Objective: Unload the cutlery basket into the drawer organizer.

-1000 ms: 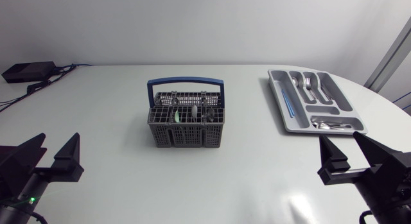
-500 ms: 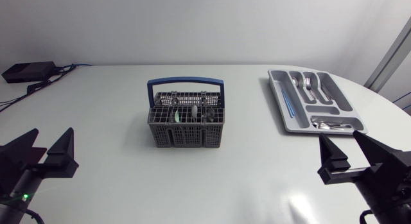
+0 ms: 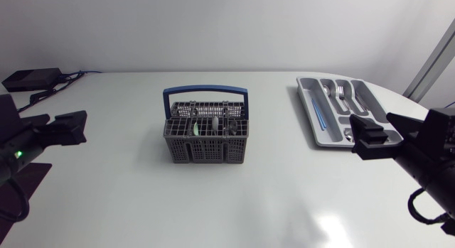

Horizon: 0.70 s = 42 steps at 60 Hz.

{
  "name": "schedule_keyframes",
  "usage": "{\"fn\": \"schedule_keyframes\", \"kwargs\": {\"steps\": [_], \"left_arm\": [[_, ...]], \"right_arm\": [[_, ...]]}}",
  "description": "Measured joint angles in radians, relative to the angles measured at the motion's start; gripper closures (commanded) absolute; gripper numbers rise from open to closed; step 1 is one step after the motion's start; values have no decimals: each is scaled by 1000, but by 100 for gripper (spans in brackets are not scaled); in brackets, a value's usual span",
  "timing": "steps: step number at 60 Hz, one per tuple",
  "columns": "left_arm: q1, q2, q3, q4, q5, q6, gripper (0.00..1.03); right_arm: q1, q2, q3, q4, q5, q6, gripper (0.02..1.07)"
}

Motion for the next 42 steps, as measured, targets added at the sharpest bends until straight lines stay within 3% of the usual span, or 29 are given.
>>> {"fn": "schedule_keyframes", "kwargs": {"steps": [12,25,31,42], "left_arm": [[-73,167,145,-84,-4,0,5],[-161,299,261,-172,-8,24,5],[-187,352,314,-233,-6,53,5],[-227,445,415,-308,-2,65,5]], "right_arm": [[44,170,145,-40,12,8,7],[72,385,388,-282,3,11,7],[73,473,478,-369,-59,10,7],[74,618,581,-492,-268,-5,7]]}}
